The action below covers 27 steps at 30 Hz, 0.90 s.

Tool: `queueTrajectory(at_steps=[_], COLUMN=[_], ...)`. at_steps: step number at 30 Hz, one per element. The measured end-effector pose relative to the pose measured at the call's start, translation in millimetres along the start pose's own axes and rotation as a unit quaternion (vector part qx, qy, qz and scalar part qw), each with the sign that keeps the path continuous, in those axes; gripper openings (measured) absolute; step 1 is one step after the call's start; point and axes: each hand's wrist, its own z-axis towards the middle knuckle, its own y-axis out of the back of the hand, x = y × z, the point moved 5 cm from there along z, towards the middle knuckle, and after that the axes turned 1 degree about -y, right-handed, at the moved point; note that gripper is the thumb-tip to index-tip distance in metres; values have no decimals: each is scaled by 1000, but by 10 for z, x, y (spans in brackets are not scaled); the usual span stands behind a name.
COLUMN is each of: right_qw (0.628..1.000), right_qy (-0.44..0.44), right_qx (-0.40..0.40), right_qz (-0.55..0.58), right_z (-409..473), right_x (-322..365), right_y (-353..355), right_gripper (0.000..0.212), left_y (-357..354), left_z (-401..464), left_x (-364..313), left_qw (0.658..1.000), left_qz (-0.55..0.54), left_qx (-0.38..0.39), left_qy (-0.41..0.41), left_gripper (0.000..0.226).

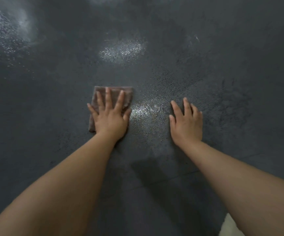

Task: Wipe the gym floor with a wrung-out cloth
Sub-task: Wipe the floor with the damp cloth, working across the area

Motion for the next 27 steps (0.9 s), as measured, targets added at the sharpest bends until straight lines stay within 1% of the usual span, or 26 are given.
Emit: queueTrajectory(at_steps=[2,4,5,7,9,11,13,15,16,17,19,21,22,24,26,27], right_qw=[1000,1000,1000,999,999,998,996,991,986,978,961,955,962,986,996,996], right_qy=[1,-4,-7,-13,-13,-11,-7,-6,-6,-5,-5,5,12,2,-27,-39], right_qx=[-9,-10,-7,-4,-7,-14,-24,-48,-76,-119,-198,-226,-211,-130,-63,-52], right_qz=[10,21,26,33,46,63,85,124,148,169,191,191,174,107,64,55], right_z=[5,11,13,12,16,24,14,-40,-90,-157,-363,-661,-816,-1069,-1146,-1109], right_x=[-1,-1,0,6,11,-7,-30,-37,-39,-42,-37,40,120,314,426,451], right_y=[-12,-21,-25,-31,-11,11,11,3,19,51,80,-33,-152,-416,-559,-561], right_gripper=[50,49,49,49,48,47,46,44,43,42,37,31,32,50,70,78], left_y=[30,50,45,9,-148,-319,-506,-601,-554,-464,-243,22,126,249,318,344], left_z=[89,80,45,-89,-324,-690,-1096,-1335,-1351,-1312,-1141,-925,-823,-658,-533,-479], left_x=[28,-38,-94,-256,-481,-744,-968,-1051,-1049,-1022,-910,-746,-650,-479,-375,-354], left_qw=[997,994,995,998,998,987,969,952,948,947,952,965,974,989,994,995], left_qz=[-34,-54,-52,-40,-18,-4,-1,1,-14,-41,-113,-154,-148,-108,-82,-75], left_qx=[1,-2,-5,-6,-11,-21,17,44,43,33,11,-16,-28,-11,16,23], left_qy=[75,96,88,37,-54,-161,-248,-303,-316,-317,-283,-211,-169,-98,-65,-60], left_gripper=[66,62,60,57,57,59,60,56,53,50,47,50,50,54,58,59])
